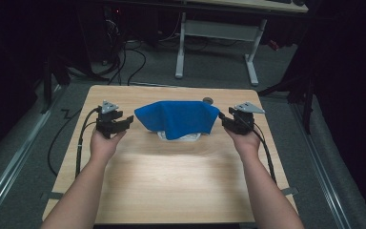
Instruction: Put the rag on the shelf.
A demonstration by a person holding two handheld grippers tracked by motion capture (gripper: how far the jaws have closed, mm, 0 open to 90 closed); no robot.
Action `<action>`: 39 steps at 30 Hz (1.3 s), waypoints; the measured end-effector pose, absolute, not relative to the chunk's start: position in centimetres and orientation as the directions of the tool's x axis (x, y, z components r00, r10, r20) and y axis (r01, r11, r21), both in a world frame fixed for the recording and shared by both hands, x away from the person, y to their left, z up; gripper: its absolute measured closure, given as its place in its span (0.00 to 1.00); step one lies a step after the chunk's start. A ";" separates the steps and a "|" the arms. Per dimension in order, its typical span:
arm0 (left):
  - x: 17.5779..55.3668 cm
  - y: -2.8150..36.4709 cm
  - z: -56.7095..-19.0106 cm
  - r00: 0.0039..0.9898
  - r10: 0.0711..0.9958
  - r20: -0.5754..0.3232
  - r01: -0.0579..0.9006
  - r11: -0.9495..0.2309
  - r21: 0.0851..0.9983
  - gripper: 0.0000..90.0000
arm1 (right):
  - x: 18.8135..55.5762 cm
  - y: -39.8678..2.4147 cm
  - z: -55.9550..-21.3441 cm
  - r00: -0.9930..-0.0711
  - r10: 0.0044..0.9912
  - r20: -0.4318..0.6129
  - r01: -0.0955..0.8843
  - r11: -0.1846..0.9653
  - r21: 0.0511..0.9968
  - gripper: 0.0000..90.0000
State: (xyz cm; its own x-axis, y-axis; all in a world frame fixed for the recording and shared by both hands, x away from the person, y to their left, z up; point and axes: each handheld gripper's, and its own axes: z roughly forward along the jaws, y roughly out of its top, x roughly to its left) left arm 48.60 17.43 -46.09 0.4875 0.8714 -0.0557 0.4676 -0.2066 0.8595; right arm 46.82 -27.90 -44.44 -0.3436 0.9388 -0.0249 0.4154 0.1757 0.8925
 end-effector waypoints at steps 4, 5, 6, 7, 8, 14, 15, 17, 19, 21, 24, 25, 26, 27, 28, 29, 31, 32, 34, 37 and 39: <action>47.5 17.8 -46.0 0.490 0.870 -0.058 0.462 -0.203 0.863 0.53 | 46.0 -28.2 -44.4 -0.348 0.937 -0.026 0.414 0.178 0.893 0.53; 47.2 17.9 -46.0 0.490 0.870 -0.059 0.459 -0.200 0.865 0.53 | 45.6 -28.3 -44.4 -0.349 0.937 -0.034 0.400 0.181 0.898 0.53; 46.8 18.0 -45.9 0.491 0.869 -0.063 0.460 -0.197 0.866 0.53 | 45.3 -28.4 -44.3 -0.349 0.936 -0.037 0.398 0.184 0.899 0.52; 46.5 18.1 -45.9 0.492 0.868 -0.066 0.458 -0.194 0.867 0.53 | 45.1 -28.4 -44.3 -0.351 0.936 -0.033 0.408 0.184 0.894 0.51; 46.1 18.2 -45.9 0.497 0.865 -0.067 0.456 -0.194 0.868 0.53 | 44.8 -28.5 -44.3 -0.358 0.933 -0.033 0.410 0.189 0.892 0.50; 43.5 18.4 -46.0 0.525 0.849 -0.060 0.441 -0.211 0.872 0.52 | 42.3 -28.4 -43.9 -0.385 0.922 -0.049 0.392 0.211 0.895 0.49; 43.0 18.4 -46.1 0.527 0.847 -0.061 0.442 -0.212 0.872 0.52 | 41.8 -28.3 -43.8 -0.391 0.919 -0.056 0.382 0.217 0.898 0.49; 41.9 18.5 -46.2 0.535 0.843 -0.061 0.436 -0.213 0.874 0.52 | 40.6 -28.1 -43.6 -0.401 0.914 -0.063 0.363 0.222 0.905 0.48; 40.7 18.5 -46.3 0.539 0.839 -0.073 0.436 -0.204 0.877 0.51 | 39.5 -28.0 -43.5 -0.407 0.911 -0.069 0.354 0.227 0.907 0.47; 39.4 18.5 -46.5 0.546 0.834 -0.080 0.433 -0.199 0.879 0.51 | 38.3 -27.7 -43.4 -0.414 0.907 -0.074 0.363 0.239 0.900 0.44; 37.4 18.2 -46.9 0.546 0.835 -0.071 0.431 -0.208 0.878 0.49 | 36.0 -27.3 -43.3 -0.423 0.902 -0.087 0.340 0.247 0.907 0.42; 36.7 18.1 -47.1 0.543 0.837 -0.066 0.432 -0.211 0.877 0.48 | 35.4 -27.2 -43.3 -0.422 0.901 -0.094 0.337 0.253 0.907 0.41; 35.9 18.0 -47.2 0.541 0.837 -0.076 0.433 -0.200 0.879 0.47 | 34.6 -27.1 -43.4 -0.423 0.900 -0.105 0.340 0.266 0.902 0.40; 35.2 17.8 -47.4 0.548 0.832 -0.084 0.437 -0.199 0.877 0.47 | 33.8 -26.9 -43.4 -0.425 0.899 -0.109 0.344 0.271 0.899 0.39; 34.5 17.5 -47.7 0.555 0.827 -0.088 0.442 -0.204 0.874 0.47 | 33.0 -26.7 -43.6 -0.433 0.896 -0.100 0.345 0.267 0.900 0.38; 33.8 17.1 -47.9 0.563 0.822 -0.085 0.444 -0.215 0.870 0.46 | 32.2 -26.6 -43.7 -0.438 0.895 -0.090 0.351 0.262 0.899 0.37; 32.5 16.1 -48.6 0.581 0.807 -0.110 0.451 -0.206 0.868 0.46 | 30.7 -26.1 -44.3 -0.447 0.889 -0.094 0.351 0.271 0.896 0.37; 32.1 15.7 -48.8 0.587 0.801 -0.118 0.453 -0.204 0.868 0.46 | 29.9 -25.7 -44.7 -0.450 0.887 -0.102 0.352 0.281 0.893 0.37; 31.3 14.5 -49.8 0.611 0.778 -0.145 0.461 -0.201 0.864 0.46 | 29.1 -25.2 -45.5 -0.457 0.885 -0.090 0.365 0.279 0.888 0.37; 30.7 12.7 -51.5 0.662 0.730 -0.170 0.512 -0.275 0.814 0.48 | 28.3 -24.3 -47.4 -0.464 0.882 -0.078 0.398 0.287 0.871 0.36; 30.4 11.8 -52.0 0.699 0.702 -0.134 0.499 -0.345 0.795 0.47 | 27.9 -23.8 -49.4 -0.461 0.886 -0.059 0.437 0.285 0.853 0.37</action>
State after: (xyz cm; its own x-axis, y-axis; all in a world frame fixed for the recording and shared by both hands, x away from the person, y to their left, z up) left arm 30.42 11.77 -52.00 0.6990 0.7025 -0.1339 0.4990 -0.3451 0.7949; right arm 27.88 -23.80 -49.39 -0.4607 0.8855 -0.0594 0.4374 0.2848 0.8530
